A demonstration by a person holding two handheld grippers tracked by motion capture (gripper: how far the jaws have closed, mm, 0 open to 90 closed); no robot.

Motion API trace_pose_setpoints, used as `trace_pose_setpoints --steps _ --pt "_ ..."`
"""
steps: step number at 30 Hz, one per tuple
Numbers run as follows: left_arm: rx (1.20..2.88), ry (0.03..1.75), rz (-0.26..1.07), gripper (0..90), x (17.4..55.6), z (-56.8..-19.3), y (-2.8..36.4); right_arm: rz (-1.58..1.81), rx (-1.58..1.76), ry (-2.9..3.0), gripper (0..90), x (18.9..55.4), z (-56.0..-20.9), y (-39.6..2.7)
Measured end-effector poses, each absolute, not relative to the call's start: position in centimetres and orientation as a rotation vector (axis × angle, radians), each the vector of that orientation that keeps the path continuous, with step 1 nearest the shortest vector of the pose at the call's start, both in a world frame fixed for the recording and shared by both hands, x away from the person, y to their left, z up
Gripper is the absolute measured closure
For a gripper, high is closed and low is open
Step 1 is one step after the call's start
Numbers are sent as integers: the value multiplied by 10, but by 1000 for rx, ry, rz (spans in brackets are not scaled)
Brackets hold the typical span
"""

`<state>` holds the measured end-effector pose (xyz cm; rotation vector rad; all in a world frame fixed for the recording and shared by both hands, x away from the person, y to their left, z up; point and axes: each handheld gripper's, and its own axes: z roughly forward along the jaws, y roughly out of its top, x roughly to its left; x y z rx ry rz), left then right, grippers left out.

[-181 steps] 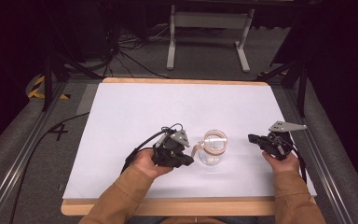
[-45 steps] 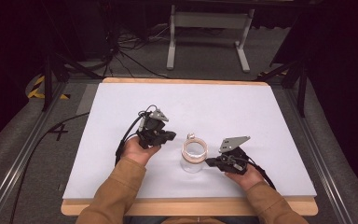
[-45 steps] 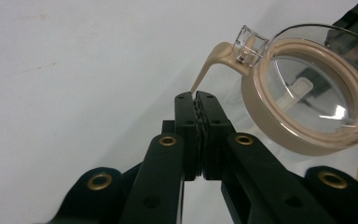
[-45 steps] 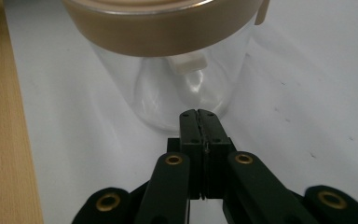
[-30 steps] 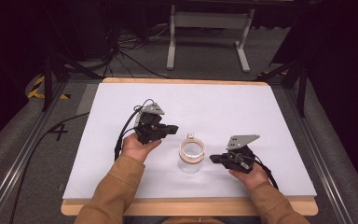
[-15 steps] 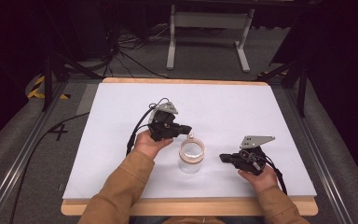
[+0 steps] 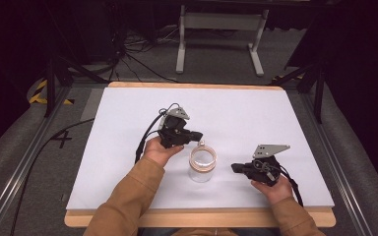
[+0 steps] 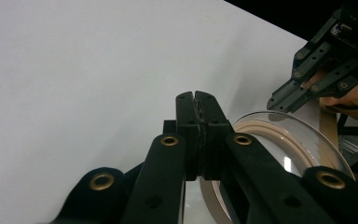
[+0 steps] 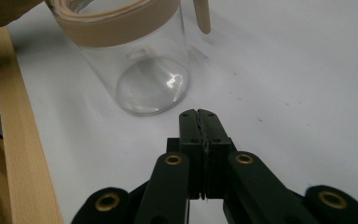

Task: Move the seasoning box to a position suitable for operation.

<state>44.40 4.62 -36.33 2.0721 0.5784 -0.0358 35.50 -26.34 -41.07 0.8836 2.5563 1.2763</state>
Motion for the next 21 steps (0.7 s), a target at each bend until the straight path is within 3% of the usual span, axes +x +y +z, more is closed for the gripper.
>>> trace_pose_setpoints --steps 21 --pt "2095 583 -25 892 445 -364 45 1356 786 2569 899 347 -395 -242"
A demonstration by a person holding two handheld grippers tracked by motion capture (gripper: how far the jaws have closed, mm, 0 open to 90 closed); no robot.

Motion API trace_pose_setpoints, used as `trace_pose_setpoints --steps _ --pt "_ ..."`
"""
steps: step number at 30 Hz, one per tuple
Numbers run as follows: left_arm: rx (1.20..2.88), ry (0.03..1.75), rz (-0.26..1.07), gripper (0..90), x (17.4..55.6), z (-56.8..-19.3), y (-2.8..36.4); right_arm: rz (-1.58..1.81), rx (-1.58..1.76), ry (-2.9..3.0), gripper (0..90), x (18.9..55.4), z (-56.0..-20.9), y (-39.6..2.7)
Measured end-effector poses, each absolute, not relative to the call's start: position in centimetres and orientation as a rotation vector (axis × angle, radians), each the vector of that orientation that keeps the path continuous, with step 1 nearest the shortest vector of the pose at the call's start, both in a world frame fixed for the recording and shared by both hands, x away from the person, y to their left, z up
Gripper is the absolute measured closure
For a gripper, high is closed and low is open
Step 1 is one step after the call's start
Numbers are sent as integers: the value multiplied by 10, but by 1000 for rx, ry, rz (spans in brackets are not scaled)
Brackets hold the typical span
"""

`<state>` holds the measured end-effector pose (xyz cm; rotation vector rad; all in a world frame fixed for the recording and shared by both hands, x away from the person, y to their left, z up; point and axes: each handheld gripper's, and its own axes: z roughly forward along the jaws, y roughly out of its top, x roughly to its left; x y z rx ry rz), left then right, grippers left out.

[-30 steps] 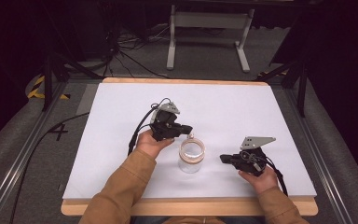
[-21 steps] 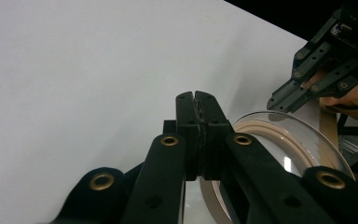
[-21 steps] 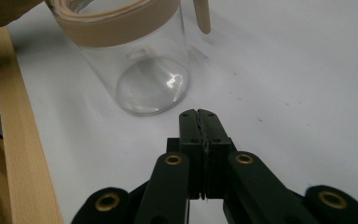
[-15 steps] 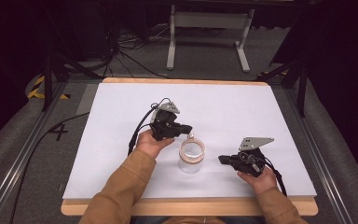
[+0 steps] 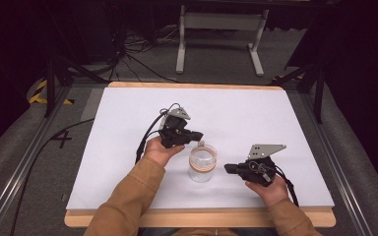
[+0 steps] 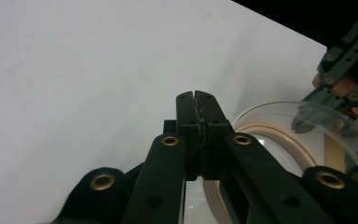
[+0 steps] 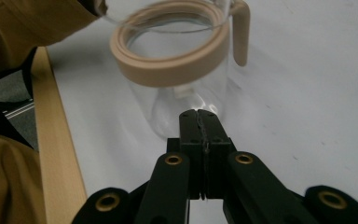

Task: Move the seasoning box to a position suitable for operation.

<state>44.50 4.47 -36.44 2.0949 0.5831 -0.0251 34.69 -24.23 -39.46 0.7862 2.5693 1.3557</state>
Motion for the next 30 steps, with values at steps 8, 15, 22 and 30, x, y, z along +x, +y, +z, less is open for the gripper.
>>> trace_pose_setpoints --steps 8,15,22,30 --pt "2103 592 -30 893 446 -366 44 1488 737 2553 900 344 -380 -225" --pt "2099 589 -37 892 447 -366 45 1554 744 2514 900 351 -371 -214" --pt "2096 592 -47 891 448 -367 45 1583 751 2463 900 356 -362 -212" --pt "2078 627 -24 831 447 -365 52 1590 752 2450 900 359 -359 -214"
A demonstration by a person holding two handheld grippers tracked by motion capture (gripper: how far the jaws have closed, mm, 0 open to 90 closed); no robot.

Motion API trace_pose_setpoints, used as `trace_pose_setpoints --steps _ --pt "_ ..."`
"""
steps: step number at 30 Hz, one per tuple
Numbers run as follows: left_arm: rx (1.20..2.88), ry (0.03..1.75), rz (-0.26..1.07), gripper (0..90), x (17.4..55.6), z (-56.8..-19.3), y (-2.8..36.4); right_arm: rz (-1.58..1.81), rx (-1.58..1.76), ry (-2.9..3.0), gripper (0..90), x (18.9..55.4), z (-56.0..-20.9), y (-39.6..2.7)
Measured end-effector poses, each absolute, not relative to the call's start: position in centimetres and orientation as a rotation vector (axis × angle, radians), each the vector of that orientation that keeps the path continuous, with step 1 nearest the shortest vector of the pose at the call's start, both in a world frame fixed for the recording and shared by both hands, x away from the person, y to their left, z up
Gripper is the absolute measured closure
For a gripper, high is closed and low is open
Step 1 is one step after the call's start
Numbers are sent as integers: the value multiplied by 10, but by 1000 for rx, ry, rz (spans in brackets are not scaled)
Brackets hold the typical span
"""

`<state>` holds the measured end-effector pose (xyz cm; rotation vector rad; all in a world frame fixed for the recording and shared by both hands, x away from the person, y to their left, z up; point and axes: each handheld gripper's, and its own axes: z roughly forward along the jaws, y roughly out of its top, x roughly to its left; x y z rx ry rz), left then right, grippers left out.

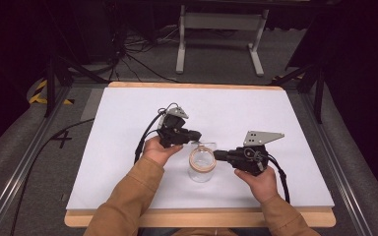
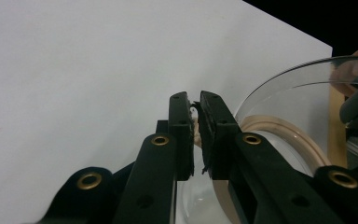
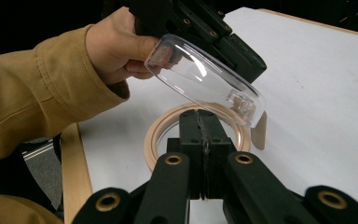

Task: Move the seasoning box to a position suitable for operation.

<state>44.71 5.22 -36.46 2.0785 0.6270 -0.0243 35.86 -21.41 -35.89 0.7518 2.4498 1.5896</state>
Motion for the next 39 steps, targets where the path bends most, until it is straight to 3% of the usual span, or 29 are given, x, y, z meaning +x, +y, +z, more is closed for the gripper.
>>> trace_pose_setpoints --steps 16,28,39 --pt "2016 764 87 831 415 -351 114 1624 691 2412 900 382 -347 -205" --pt "1992 838 106 821 405 -354 137 1556 773 2347 900 401 -349 -203" --pt "1980 828 87 788 407 -352 140 1602 759 2337 900 397 -342 -211"
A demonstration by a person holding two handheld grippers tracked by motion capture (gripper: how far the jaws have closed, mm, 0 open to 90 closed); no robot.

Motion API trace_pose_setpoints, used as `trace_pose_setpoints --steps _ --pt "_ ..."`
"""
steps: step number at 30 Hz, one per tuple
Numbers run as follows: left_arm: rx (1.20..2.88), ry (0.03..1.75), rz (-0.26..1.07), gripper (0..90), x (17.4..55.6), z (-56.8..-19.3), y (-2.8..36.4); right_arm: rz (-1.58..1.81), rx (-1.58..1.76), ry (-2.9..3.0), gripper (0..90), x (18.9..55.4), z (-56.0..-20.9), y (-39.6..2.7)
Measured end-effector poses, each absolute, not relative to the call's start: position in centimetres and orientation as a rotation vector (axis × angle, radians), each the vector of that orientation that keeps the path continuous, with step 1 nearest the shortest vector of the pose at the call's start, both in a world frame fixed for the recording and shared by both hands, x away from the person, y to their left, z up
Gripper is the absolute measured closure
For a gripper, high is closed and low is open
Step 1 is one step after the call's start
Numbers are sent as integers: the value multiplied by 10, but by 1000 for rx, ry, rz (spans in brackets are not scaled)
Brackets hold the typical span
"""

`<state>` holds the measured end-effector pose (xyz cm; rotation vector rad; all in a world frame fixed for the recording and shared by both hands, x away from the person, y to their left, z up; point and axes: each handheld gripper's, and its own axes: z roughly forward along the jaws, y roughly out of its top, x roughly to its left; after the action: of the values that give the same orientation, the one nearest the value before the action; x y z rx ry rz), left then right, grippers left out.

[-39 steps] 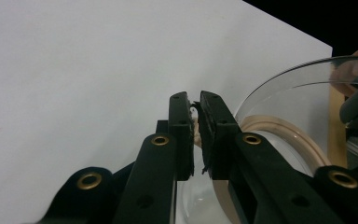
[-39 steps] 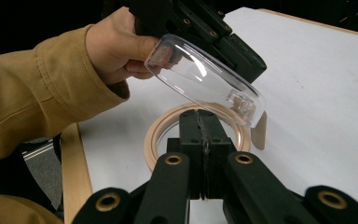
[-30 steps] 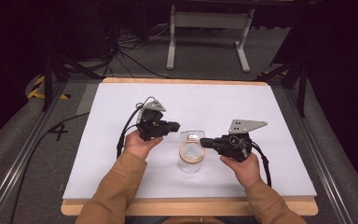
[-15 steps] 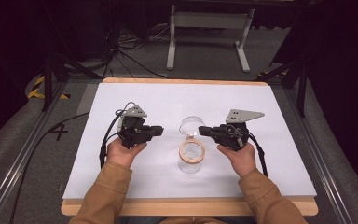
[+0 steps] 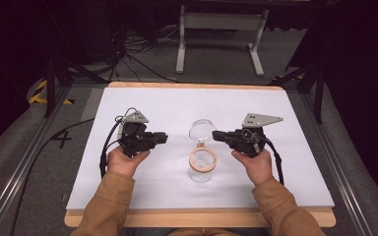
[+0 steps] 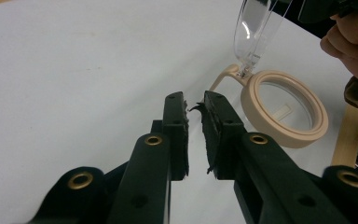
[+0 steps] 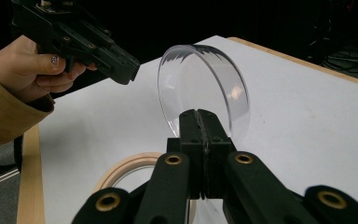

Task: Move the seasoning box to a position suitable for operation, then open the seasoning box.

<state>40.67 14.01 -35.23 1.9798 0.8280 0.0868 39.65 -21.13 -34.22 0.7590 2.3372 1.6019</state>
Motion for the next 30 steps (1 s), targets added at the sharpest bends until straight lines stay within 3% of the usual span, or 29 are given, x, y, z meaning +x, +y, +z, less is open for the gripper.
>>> trace_pose_setpoints --steps 18,30 --pt "1981 824 75 764 408 -350 141 1566 877 2212 900 395 -332 -270" --pt "1991 903 108 749 415 -356 154 1327 1123 2158 900 413 -344 -318"
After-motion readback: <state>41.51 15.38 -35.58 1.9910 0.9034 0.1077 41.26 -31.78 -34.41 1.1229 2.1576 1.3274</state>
